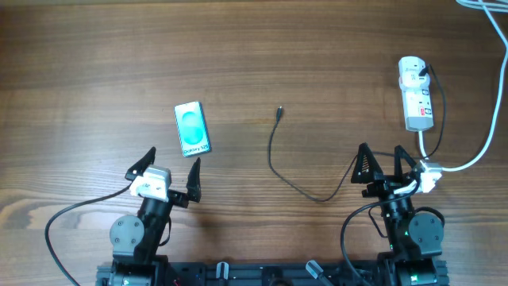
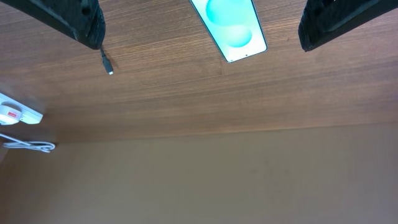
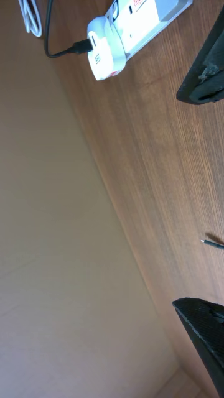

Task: Plug charger to phone and switch on socket

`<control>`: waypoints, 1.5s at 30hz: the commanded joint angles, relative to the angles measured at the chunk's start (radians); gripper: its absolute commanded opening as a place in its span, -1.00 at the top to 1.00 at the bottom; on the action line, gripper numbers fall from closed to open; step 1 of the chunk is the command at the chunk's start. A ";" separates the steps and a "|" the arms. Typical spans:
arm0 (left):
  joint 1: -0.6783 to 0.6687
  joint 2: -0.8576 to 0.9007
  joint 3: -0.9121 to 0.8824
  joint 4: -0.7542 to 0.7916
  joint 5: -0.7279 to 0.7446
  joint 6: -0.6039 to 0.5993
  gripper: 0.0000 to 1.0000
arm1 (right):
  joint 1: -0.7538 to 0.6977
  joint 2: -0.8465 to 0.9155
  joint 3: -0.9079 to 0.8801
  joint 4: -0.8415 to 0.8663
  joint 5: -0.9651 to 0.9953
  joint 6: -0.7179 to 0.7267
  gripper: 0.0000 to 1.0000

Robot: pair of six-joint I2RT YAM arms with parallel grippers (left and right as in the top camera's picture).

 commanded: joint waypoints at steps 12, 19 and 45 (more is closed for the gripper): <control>-0.005 -0.006 -0.008 0.001 -0.002 0.015 -1.00 | 0.002 -0.006 -0.001 0.003 0.011 -0.004 -1.00; -0.005 0.000 -0.008 0.000 -0.003 0.011 -1.00 | 0.002 0.006 -0.001 0.006 0.010 -0.079 -0.99; -0.004 0.016 -0.008 0.034 -0.018 -0.120 -1.00 | 0.002 0.006 0.058 0.010 -0.104 -0.157 -1.00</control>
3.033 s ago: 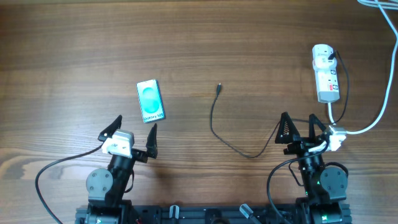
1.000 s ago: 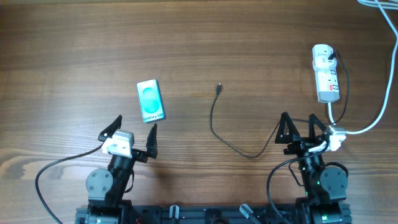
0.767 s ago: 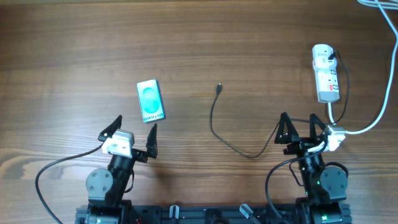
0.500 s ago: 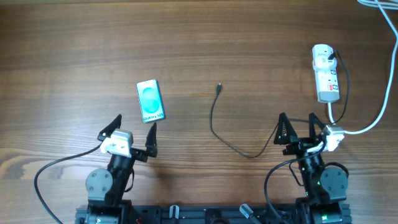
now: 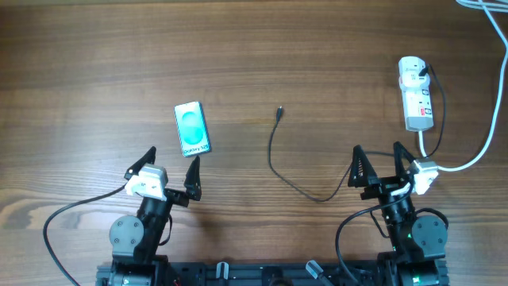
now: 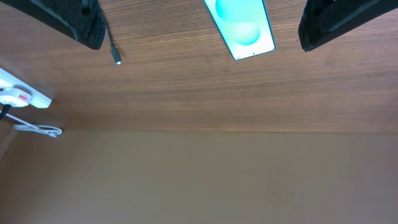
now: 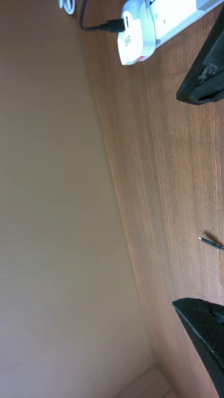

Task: Plug charger to phone and switch on socket

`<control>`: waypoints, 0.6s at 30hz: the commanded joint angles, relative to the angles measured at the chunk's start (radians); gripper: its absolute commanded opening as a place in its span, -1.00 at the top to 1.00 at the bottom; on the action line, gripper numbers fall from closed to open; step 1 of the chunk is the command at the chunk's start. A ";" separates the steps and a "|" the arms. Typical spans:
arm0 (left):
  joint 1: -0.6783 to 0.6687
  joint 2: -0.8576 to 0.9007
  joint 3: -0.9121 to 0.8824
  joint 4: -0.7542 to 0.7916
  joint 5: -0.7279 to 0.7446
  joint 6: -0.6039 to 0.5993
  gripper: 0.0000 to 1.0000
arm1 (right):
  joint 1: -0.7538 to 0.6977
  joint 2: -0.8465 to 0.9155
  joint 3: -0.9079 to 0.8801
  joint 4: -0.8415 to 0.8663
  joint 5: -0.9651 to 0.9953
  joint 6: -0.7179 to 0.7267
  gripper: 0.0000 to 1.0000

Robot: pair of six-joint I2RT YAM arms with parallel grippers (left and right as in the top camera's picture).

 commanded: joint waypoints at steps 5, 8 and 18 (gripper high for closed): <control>-0.004 0.003 -0.006 0.004 -0.014 -0.034 -1.00 | 0.002 0.003 0.029 -0.008 -0.059 -0.020 -0.99; -0.004 0.003 -0.002 0.004 -0.014 -0.034 -1.00 | 0.002 0.004 0.031 -0.010 -0.064 -0.020 -0.99; -0.004 0.079 0.079 0.003 -0.014 -0.039 -1.00 | 0.002 0.120 0.111 -0.010 -0.070 -0.021 -0.99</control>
